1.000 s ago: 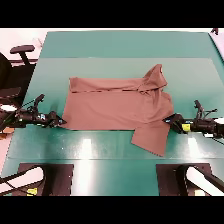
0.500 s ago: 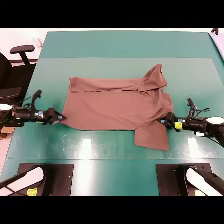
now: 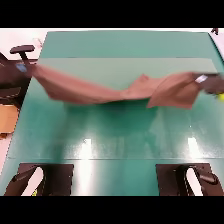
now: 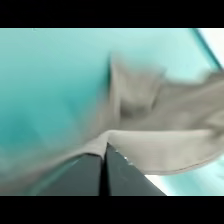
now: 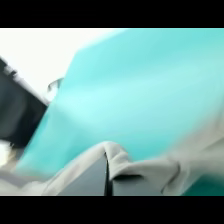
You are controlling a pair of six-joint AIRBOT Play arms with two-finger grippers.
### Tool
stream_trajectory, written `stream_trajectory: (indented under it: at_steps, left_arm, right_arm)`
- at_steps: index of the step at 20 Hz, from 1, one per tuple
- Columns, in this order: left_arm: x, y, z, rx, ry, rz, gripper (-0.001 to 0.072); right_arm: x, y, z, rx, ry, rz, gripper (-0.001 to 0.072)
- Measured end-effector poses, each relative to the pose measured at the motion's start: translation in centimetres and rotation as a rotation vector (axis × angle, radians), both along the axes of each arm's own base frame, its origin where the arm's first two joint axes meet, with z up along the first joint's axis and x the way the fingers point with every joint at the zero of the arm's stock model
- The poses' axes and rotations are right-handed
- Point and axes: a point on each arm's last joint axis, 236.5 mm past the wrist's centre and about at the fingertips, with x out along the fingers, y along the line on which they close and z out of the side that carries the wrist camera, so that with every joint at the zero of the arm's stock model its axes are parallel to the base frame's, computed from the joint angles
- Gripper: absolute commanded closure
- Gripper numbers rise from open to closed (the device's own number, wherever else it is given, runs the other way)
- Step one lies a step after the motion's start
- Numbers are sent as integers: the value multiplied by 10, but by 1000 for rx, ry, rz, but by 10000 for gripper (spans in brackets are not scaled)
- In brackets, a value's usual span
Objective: Fold the shirts.
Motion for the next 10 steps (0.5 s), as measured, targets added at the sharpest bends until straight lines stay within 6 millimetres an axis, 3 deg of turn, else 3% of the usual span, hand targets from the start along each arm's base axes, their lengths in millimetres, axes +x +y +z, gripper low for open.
stream_trajectory:
  at_steps: [2,5,7,10]
  left_arm:
    - [-32,-12,90,82,-253,25,690]
    - [-90,-27,190,178,-573,97,689]
    - [-124,-34,233,209,-728,140,689]
    - [-129,-32,244,221,-762,170,689]
  right_arm:
    - [-30,-11,76,-105,-201,-102,695]
    - [-85,-20,173,-286,-454,-284,695]
    - [-110,-19,219,-374,-559,-374,695]
    - [-115,-11,258,-420,-610,-398,695]
